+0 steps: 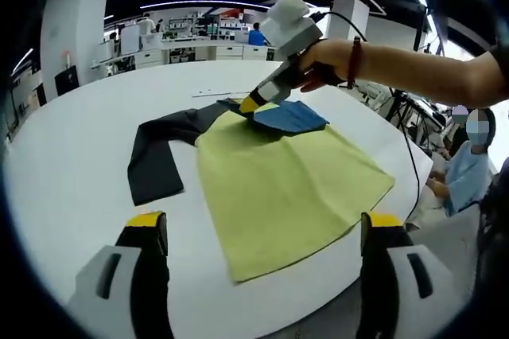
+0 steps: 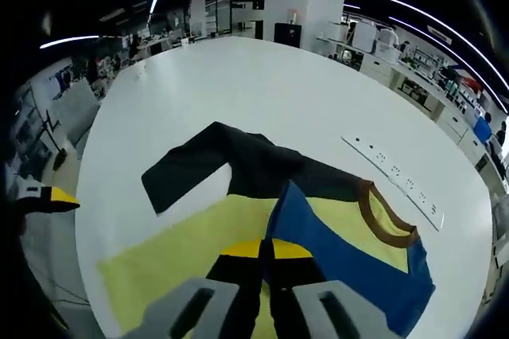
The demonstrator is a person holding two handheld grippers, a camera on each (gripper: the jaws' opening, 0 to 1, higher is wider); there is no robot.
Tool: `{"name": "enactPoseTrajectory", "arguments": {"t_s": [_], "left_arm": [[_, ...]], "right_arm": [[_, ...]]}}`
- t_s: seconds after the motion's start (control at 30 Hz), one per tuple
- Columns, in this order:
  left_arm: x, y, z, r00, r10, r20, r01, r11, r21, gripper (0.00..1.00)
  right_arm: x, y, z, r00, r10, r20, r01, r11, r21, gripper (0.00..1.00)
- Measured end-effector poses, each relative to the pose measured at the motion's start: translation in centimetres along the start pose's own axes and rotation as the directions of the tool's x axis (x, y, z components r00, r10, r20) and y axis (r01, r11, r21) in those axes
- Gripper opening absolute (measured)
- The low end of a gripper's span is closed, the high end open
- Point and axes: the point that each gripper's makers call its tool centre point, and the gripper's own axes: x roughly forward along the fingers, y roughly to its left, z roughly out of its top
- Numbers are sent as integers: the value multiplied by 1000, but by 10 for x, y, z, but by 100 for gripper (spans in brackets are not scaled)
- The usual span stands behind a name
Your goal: Fold the garment on the visible template until the final outline fits inside the template.
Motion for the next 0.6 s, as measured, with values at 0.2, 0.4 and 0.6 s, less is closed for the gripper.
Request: {"name": "enactPoseTrajectory", "arguments": {"t_s": [0.2,0.4,0.6], "left_arm": [[-1,-1,-3,1000,-1,-6,1,1000,-6,99],[-1,-3,-4,1000,-4,-7,4,1000,-7,99],[-3,-2,-3,1000,1,0,-1,1000,-10,99]], "right_arm": [[9,3,-2,1000,13,11,-13,999,48,0],[21,15,-2,998,46,41,-50,992,119,0],[23,14,-10,999,37,32,-41,988,147,9]]}}
